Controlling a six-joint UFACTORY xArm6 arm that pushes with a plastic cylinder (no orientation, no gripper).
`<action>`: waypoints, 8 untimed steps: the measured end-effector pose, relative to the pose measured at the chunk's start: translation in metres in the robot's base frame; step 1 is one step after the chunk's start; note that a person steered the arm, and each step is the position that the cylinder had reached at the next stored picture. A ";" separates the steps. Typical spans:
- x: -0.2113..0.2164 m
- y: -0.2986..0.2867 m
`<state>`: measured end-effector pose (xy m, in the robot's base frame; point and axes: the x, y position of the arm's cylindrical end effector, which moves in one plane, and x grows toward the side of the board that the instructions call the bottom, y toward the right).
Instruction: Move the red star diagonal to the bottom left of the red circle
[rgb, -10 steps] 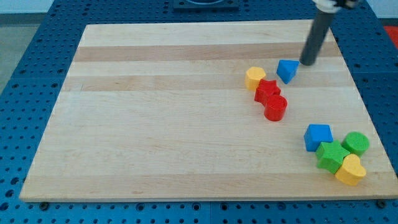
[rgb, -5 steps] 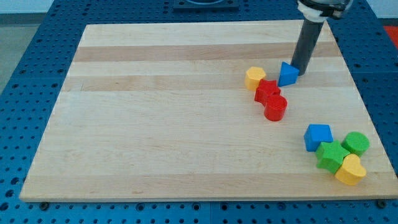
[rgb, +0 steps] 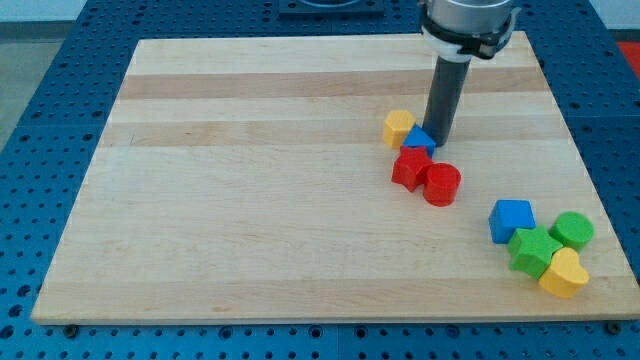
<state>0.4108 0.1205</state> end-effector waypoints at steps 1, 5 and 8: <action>0.018 -0.011; 0.103 -0.064; 0.109 -0.080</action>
<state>0.5196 0.0407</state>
